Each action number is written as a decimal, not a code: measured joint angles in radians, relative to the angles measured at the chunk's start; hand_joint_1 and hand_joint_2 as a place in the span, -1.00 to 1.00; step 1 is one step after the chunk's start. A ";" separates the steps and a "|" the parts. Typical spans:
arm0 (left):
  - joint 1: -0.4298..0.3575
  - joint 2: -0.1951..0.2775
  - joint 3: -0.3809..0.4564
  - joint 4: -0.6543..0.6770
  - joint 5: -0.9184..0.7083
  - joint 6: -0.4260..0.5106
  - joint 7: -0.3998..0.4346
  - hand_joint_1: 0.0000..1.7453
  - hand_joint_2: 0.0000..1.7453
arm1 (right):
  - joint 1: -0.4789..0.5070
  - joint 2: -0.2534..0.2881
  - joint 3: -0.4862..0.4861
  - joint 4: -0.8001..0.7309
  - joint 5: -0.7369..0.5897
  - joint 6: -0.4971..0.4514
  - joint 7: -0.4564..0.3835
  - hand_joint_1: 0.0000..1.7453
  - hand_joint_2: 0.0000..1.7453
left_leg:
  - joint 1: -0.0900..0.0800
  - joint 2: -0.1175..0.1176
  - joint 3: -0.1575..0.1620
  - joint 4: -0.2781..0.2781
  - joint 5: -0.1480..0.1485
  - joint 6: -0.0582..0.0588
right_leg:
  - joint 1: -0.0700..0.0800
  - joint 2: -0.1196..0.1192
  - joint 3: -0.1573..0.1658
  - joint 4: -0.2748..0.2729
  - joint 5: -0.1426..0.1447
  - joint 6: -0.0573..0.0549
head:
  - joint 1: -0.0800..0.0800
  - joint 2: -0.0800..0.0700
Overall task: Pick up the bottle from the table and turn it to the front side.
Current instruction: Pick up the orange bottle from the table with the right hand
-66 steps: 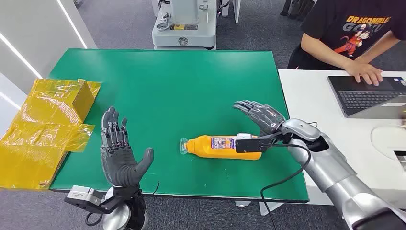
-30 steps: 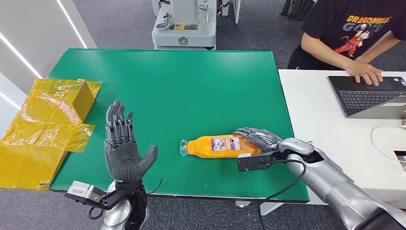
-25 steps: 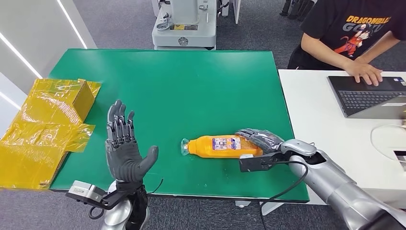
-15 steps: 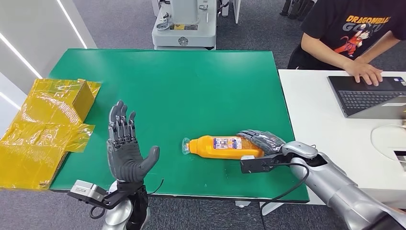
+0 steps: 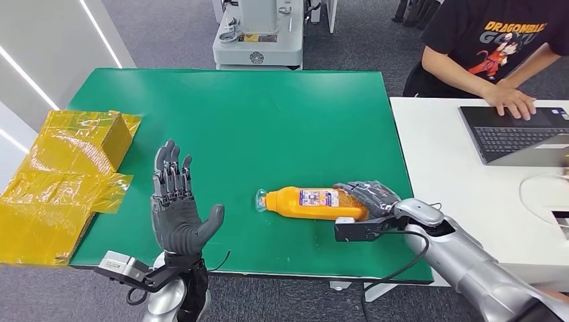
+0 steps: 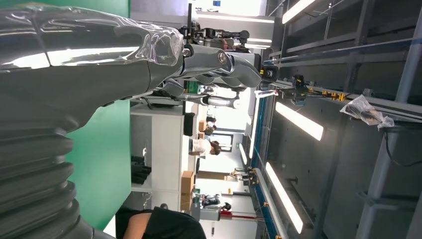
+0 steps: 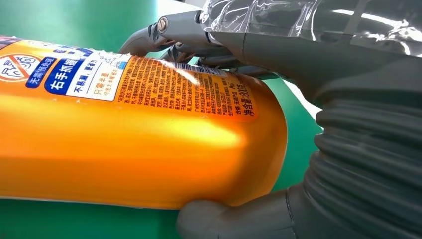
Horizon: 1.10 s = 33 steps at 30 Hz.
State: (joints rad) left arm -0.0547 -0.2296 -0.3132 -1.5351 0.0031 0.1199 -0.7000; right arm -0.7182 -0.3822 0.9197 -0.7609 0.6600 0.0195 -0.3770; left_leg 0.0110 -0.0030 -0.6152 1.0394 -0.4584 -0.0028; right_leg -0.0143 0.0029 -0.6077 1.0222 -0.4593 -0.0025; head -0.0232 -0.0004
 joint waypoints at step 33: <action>0.004 -0.004 0.000 0.021 0.047 0.009 0.000 -1.00 1.00 | 0.506 0.283 -0.336 -0.390 -0.223 -0.707 -0.294 1.00 1.00 | 0.000 -0.001 0.000 -0.002 -0.001 -0.001 | 0.001 -0.001 0.000 0.000 -0.003 0.000 | 0.000 0.000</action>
State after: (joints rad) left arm -0.0503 -0.2336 -0.3132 -1.5143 0.0505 0.1289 -0.7000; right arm -0.2124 -0.0995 0.5841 -1.1504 0.4367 -0.6871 -0.6715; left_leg 0.0112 -0.0036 -0.6151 1.0372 -0.4594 -0.0040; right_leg -0.0138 0.0018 -0.6081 1.0221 -0.4624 -0.0029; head -0.0233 -0.0005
